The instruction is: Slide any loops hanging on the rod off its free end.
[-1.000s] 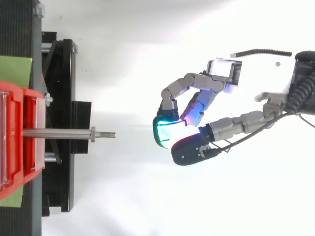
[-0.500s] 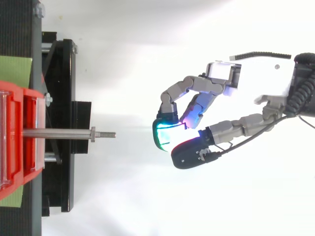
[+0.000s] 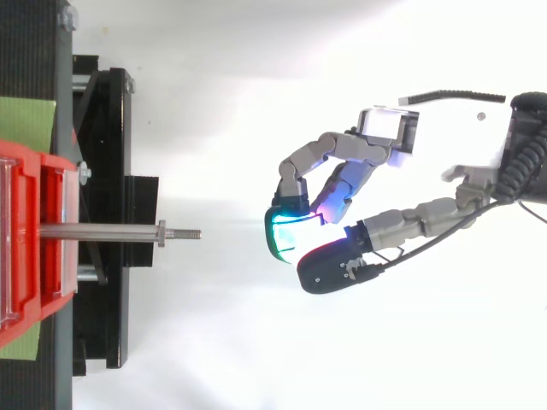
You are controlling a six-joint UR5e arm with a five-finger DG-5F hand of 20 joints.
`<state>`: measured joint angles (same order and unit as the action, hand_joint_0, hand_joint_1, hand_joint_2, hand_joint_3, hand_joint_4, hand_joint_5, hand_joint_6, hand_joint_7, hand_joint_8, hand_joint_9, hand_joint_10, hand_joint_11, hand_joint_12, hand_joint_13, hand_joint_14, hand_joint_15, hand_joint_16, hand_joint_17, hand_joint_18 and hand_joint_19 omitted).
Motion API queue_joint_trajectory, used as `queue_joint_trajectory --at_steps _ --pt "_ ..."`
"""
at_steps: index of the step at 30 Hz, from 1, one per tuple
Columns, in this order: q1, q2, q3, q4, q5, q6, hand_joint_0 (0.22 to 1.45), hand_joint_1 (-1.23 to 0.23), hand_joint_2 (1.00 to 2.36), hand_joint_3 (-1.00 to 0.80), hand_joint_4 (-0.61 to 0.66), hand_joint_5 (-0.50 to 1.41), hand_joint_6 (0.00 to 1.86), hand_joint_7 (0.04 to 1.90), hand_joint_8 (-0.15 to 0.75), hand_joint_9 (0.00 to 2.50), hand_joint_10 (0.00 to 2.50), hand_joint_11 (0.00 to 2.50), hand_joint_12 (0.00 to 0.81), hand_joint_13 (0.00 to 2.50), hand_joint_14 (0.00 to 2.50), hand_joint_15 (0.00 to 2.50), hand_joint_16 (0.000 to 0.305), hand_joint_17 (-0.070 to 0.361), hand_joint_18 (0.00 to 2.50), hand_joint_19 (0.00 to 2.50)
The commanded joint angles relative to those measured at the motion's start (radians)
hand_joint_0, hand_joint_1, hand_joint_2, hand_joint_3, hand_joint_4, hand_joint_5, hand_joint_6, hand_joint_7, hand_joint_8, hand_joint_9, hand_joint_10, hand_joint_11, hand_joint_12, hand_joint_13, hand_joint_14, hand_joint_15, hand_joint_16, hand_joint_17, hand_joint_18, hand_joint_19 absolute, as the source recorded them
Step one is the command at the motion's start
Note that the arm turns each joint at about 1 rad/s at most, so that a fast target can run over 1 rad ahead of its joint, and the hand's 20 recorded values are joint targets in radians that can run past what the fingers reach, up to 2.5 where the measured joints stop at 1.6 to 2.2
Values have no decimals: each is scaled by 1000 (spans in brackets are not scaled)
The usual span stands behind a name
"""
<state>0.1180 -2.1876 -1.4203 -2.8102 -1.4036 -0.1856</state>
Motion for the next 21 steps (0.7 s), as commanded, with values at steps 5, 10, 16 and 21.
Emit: queue_joint_trajectory --at_steps 5,10,16,21 --pt "0 0 0 2 0 0 643 -719 1021 -64 56 -170 889 1184 360 1055 14 625 347 872 11 321 48 108 743 391" --pt "0 0 0 0 0 0 642 -719 1021 -65 59 -170 888 1193 357 1048 14 619 348 866 13 316 48 107 738 391" --pt "0 -1 0 2 0 0 642 -717 1021 -69 55 -171 888 1185 358 1045 16 612 347 863 11 313 47 107 734 394" --pt "0 0 0 2 0 0 641 -716 1022 -68 59 -171 886 1195 358 1046 14 609 345 862 11 320 47 106 729 398"
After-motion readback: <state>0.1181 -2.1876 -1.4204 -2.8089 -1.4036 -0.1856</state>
